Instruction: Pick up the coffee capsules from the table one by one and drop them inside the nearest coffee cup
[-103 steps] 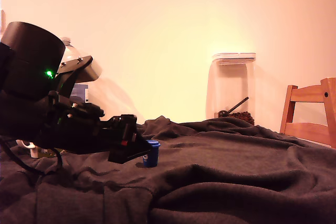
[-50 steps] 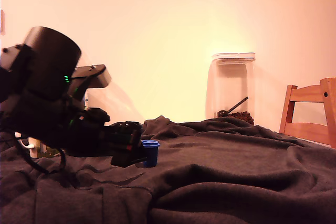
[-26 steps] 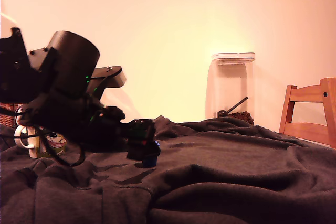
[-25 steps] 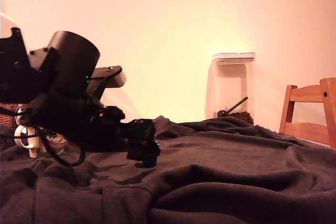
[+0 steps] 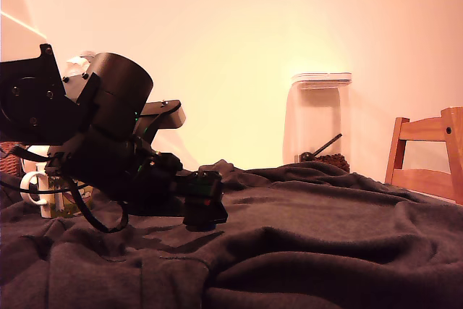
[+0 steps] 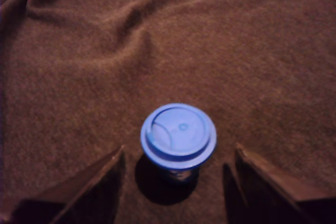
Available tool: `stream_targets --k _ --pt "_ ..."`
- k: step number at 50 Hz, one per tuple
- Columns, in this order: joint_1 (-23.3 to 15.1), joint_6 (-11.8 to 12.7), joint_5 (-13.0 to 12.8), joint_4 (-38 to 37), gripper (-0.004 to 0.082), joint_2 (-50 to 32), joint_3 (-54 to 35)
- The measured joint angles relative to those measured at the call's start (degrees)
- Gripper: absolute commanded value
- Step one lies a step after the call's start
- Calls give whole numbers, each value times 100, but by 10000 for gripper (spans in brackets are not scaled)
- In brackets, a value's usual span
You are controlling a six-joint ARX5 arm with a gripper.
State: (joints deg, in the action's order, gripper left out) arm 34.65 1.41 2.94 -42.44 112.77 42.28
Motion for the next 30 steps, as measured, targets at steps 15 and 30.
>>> stream_targets --k 15,30 --pt "-26 0 59 2 207 0 0" --pt "-26 0 136 -129 196 0 0"
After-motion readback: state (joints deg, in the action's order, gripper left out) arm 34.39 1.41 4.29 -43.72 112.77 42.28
